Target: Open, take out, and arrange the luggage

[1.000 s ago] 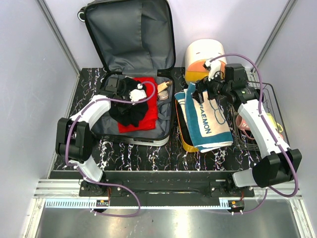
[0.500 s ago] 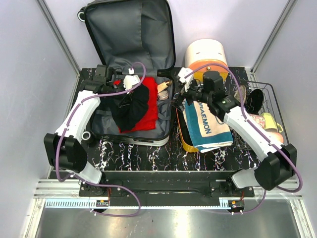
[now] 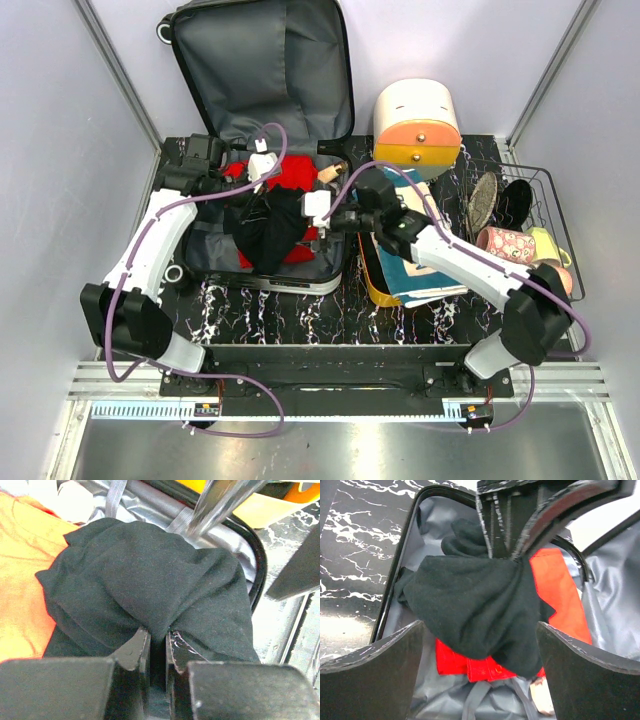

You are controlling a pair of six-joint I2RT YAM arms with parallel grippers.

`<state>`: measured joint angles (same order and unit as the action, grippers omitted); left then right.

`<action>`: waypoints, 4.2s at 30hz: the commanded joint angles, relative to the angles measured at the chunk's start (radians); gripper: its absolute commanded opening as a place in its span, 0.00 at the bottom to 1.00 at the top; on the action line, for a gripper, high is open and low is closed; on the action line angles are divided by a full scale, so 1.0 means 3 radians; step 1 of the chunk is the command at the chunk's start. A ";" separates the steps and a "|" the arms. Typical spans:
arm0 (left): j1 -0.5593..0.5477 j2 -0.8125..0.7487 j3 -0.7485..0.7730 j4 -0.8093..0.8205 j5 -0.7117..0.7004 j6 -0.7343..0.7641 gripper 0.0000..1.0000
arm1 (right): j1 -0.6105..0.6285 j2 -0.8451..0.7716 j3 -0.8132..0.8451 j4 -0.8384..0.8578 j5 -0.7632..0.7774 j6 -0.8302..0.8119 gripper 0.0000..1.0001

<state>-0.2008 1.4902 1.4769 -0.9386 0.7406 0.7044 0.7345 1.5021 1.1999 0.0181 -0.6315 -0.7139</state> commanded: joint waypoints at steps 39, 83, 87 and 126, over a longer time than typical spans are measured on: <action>-0.0092 -0.1327 0.0006 0.0531 -0.0045 -0.1187 0.99 | 0.0221 -0.1743 0.1011 -0.1312 0.2508 0.0073 0.00; -0.0098 -0.0325 -0.0659 0.0746 -0.0796 0.0090 0.94 | -0.1773 -0.0164 0.0796 -0.2387 0.1384 0.2237 0.97; 0.0096 0.0215 -0.0368 0.0905 -0.0942 -0.0081 0.93 | -0.1779 -0.0364 0.0980 -0.2469 0.1333 0.2099 1.00; 0.0818 0.2565 0.2139 0.0271 -0.0353 -0.0400 0.56 | -0.1773 -0.1029 0.0812 -0.2351 0.0448 0.1848 1.00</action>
<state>0.0547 2.2753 2.0842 -0.8349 0.5880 0.5262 0.2054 1.2331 1.4200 -0.6930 -0.4984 -0.1272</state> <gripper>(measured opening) 0.753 0.994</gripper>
